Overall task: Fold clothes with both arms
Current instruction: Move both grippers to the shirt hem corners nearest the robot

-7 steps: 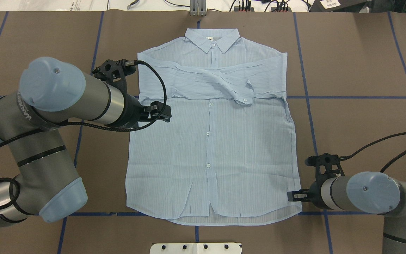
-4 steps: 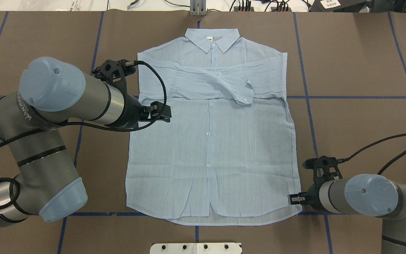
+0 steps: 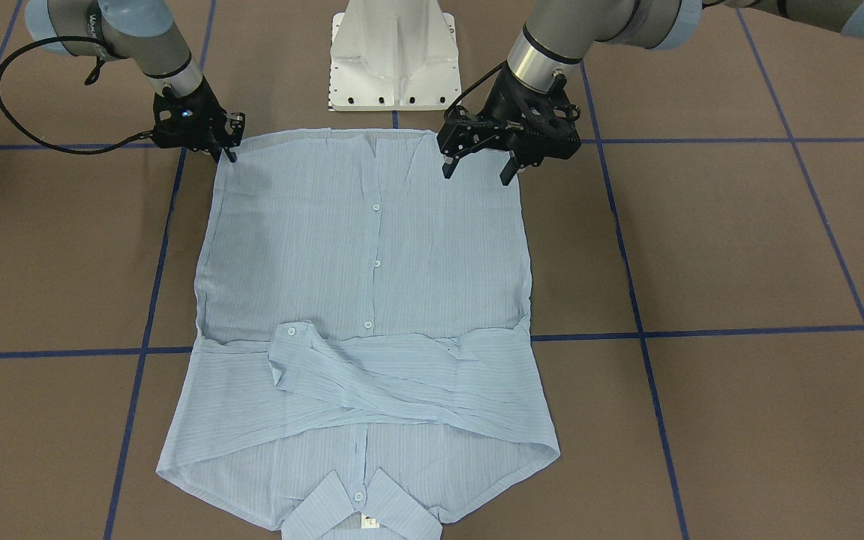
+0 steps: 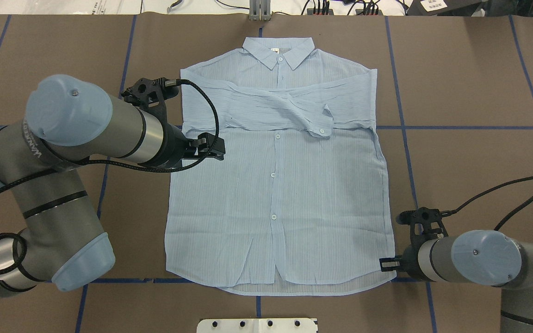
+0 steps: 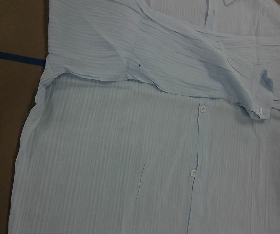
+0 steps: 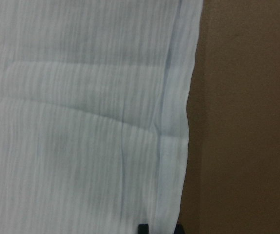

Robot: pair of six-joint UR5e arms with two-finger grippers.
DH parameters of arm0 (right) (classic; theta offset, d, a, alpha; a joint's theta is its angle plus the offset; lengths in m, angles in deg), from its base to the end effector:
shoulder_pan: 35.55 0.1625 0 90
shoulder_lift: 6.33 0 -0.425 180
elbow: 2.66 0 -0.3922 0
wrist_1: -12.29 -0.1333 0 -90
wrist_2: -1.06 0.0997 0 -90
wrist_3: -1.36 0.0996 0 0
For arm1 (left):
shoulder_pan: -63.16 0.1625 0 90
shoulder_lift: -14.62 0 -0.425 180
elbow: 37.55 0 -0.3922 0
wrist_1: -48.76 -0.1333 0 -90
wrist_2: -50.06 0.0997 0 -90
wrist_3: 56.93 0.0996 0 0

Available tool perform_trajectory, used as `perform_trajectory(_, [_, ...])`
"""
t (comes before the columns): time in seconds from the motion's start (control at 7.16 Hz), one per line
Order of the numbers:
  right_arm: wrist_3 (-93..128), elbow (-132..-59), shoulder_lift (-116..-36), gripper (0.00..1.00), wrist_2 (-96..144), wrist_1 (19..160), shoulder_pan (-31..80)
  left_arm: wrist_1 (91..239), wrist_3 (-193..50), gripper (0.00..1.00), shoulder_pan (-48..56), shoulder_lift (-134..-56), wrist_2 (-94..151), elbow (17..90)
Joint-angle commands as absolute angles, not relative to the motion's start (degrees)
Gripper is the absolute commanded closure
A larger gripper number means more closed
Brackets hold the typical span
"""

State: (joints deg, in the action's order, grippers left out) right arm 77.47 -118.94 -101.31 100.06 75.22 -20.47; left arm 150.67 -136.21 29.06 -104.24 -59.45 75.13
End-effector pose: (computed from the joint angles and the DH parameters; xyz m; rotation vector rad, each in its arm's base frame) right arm -0.4215 -0.2355 0.4343 0.0678 -0.8525 -0.0468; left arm 0.4222 -0.4067 0.1804 0.1361 1.1294 -0.1747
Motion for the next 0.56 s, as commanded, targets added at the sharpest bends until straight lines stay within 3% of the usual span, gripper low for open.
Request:
perform_trajectory(0.0, [77.48,-119.29,-101.25,1.00,101.59,75.22,-20.34,150.45,-136.38,0.01,29.41,-103.08,-59.19,75.12])
perform_trajectory(0.42, [77.74,-123.59,-102.13,1.00,102.65,74.61,-19.90,147.49,-137.26,0.02,33.26,-97.19,-59.36,78.02])
